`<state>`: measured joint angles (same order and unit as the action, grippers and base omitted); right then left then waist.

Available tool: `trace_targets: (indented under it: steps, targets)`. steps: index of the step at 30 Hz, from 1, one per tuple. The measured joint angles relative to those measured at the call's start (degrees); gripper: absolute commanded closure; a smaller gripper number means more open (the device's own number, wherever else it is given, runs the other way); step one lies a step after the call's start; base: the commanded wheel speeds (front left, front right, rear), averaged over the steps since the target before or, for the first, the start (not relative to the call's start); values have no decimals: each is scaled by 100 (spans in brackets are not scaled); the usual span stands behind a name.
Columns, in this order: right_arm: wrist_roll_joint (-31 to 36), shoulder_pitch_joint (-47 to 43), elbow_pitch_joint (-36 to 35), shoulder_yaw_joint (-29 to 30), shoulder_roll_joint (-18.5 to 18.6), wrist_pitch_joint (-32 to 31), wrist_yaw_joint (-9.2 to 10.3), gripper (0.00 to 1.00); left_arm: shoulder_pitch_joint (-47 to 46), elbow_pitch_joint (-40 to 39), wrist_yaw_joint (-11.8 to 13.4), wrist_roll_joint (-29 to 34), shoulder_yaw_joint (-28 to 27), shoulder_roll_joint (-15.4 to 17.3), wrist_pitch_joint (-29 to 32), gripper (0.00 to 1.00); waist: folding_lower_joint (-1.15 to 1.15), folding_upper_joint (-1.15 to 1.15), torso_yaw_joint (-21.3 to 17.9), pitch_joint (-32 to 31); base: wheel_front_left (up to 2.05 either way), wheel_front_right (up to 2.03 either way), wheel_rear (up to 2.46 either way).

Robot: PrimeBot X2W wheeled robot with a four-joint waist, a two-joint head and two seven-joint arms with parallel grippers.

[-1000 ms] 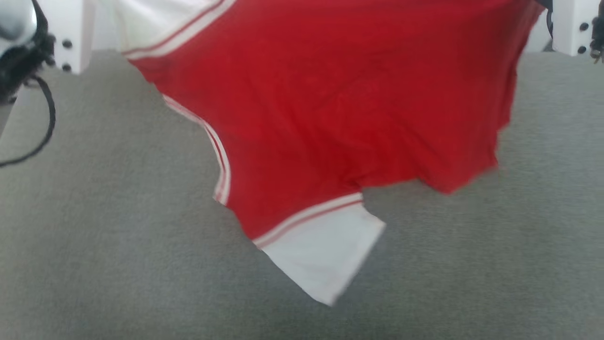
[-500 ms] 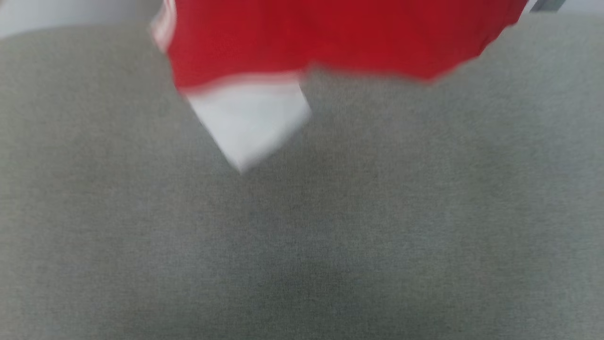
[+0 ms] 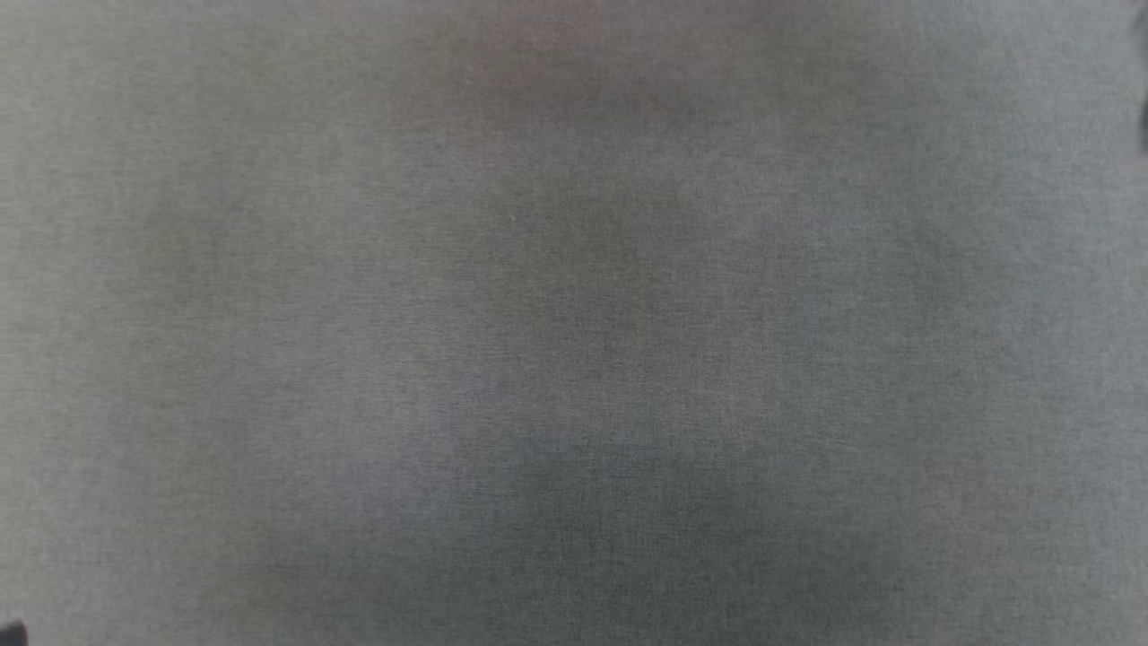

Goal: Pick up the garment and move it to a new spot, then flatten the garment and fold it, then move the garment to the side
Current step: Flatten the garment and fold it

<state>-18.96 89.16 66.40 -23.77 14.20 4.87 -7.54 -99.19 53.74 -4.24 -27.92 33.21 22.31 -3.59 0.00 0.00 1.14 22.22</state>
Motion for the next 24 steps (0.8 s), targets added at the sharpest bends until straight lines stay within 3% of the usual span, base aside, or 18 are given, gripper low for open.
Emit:
trace_targets:
  steps: [3, 7, 12, 15, 18, 24]
  targets:
    - [-337, -494, -41, -299, -18, -336, 0, 100, 494, 209, -218, -166, 187, -43, 520, 100, 0, 0, 50, -96, 0, 0, 0]
    - [-917, -1276, -511, -823, 120, -711, 0, 100, 1247, 126, -294, -593, 444, -52, 1363, 100, 0, 0, 122, -262, 0, 0, 0]
    - [-1793, -2329, -1477, -1350, 641, -1145, 0, 100, 2558, -710, -316, -1174, 772, 287, 2359, 100, 0, 0, 221, -498, 0, 0, 0]
    - [-2229, -2864, -2096, -1513, 1038, -1344, 0, 100, 3371, -1506, -269, -1469, 792, 700, 2877, 100, 0, 0, 278, -613, 0, 0, 0]
    - [-2560, -3449, -2671, -1599, 1413, -1571, 0, 100, 4273, -2610, 100, -1704, 791, 1083, 3355, 100, 0, 0, 333, -691, 0, 0, 0]
    - [-3047, -4564, -3724, -1556, 1994, -2073, 0, 100, 5929, -5135, 1269, -2075, 692, 2000, 4036, 100, 0, 0, 376, -731, 0, 0, 0]
